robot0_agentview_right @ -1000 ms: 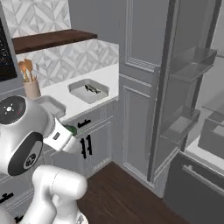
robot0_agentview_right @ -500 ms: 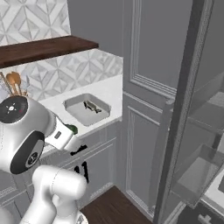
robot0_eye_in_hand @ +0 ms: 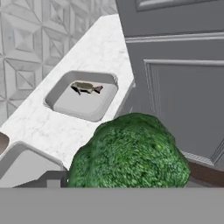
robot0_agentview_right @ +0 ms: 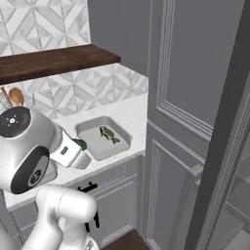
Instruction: Place one broccoli and one fish in each tupperware on the nearby counter, to pack two identical lunches.
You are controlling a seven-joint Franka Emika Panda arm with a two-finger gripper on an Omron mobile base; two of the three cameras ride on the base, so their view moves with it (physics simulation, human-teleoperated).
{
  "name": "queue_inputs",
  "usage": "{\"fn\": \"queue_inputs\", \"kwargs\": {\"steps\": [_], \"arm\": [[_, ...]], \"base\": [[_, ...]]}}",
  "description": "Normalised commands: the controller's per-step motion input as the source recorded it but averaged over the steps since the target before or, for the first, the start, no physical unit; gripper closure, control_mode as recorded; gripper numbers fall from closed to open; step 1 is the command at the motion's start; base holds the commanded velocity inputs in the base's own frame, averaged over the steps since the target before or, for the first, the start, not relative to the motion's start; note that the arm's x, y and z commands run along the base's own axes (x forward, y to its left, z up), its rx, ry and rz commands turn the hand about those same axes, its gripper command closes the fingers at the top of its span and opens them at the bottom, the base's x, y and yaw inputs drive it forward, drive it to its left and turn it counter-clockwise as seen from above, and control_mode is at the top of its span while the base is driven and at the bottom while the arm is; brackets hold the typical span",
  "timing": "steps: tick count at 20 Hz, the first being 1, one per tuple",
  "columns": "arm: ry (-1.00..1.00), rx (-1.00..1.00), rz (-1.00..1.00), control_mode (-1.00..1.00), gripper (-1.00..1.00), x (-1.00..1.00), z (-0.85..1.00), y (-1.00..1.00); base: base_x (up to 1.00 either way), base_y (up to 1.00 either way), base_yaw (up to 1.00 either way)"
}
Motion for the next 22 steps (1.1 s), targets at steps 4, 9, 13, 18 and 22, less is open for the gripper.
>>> {"fn": "queue_inputs", "kwargs": {"steps": [4, 9, 13, 18, 22], "arm": [[0.0, 0.0, 0.0, 1.0, 1.0, 0.0, 0.0, 0.0], [0.0, 0.0, 0.0, 1.0, 1.0, 0.0, 0.0, 0.0], [0.0, 0.0, 0.0, 1.0, 1.0, 0.0, 0.0, 0.0], [0.01, -0.01, 0.09, -1.0, 1.0, 0.62, -0.44, 0.02], [0.01, -0.03, 0.01, -1.0, 1.0, 0.99, -0.62, 0.23]], "base": [[0.93, 0.06, 0.38], [1.0, 0.01, 0.5], [0.89, 0.03, 0.44], [0.14, 0.0, 0.06], [0.0, 0.0, 0.0]]}}
